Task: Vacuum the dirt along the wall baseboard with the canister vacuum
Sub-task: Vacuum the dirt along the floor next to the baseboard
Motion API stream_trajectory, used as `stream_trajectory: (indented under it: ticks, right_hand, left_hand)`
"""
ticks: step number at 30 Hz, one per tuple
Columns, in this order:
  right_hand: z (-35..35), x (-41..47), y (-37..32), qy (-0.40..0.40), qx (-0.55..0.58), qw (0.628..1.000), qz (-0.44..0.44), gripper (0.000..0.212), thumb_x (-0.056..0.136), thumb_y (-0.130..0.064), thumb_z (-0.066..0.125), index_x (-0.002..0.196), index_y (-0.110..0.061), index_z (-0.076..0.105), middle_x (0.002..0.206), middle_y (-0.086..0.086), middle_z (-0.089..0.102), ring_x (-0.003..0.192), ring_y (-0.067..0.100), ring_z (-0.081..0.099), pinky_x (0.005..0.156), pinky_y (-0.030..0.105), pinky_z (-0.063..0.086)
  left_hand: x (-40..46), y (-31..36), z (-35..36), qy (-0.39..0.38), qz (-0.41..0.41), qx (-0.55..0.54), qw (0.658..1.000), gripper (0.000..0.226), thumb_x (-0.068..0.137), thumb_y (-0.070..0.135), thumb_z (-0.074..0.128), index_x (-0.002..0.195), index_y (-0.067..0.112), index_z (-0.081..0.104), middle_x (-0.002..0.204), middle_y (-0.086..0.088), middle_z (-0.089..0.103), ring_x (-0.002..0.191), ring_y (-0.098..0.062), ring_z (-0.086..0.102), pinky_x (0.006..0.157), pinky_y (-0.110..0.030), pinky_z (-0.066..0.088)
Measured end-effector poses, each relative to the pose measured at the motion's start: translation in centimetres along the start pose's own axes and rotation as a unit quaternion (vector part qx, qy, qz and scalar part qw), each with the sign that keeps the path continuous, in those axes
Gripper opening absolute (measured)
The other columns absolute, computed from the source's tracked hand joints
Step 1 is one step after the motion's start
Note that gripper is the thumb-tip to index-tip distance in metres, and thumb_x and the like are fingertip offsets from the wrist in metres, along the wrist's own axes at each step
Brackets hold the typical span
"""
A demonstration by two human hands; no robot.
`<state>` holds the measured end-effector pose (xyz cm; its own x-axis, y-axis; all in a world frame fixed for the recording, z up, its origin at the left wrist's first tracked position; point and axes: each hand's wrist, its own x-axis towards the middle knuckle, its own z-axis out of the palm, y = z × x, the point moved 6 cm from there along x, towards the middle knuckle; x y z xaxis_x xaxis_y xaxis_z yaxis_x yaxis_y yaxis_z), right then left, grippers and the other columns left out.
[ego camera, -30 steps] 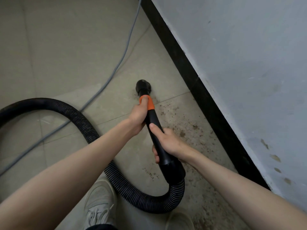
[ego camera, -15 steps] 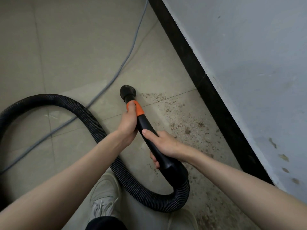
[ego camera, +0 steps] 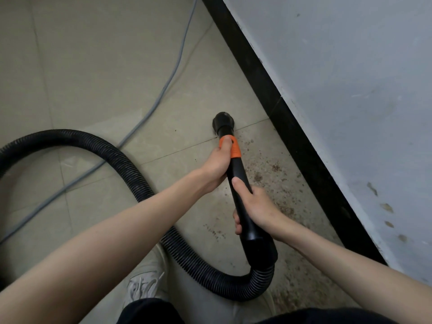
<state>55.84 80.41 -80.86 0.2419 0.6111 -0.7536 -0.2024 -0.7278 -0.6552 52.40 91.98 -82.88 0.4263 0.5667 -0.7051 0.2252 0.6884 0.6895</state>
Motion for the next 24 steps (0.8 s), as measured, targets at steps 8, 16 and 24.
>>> stream_trajectory:
  ticks: [8,16,24]
  right_hand:
    - [2.1,0.2,-0.4,-0.045,-0.027,0.998,-0.017,0.045,0.096,-0.053,0.045,0.082,-0.01,0.043,0.044,0.007,0.054,0.035,0.023,0.053,0.038,0.027,0.045]
    - [5.7,2.7,-3.5,-0.19,-0.114,0.975,-0.004,0.047,0.094,-0.057,0.046,0.086,-0.011,0.04,0.045,0.007,0.054,0.036,0.021,0.052,0.039,0.026,0.046]
    - [4.1,0.8,-0.4,-0.151,-0.096,0.984,0.006,0.047,0.095,-0.057,0.045,0.083,-0.011,0.042,0.046,0.005,0.056,0.036,0.021,0.053,0.039,0.025,0.046]
  left_hand:
    - [-0.6,-0.1,-2.5,0.047,0.005,-0.029,0.998,0.04,0.1,0.043,0.033,0.082,0.011,0.049,0.072,-0.006,0.051,0.06,-0.015,0.05,0.056,-0.026,0.044]
    - [-1.3,1.2,-9.4,0.209,0.04,-0.088,0.973,0.04,0.101,0.042,0.032,0.08,0.012,0.048,0.073,-0.005,0.049,0.064,-0.016,0.05,0.063,-0.03,0.044]
    - [-1.6,-1.4,-7.1,0.164,0.024,-0.051,0.985,0.04,0.1,0.045,0.03,0.084,0.012,0.049,0.077,-0.006,0.05,0.068,-0.018,0.05,0.072,-0.033,0.044]
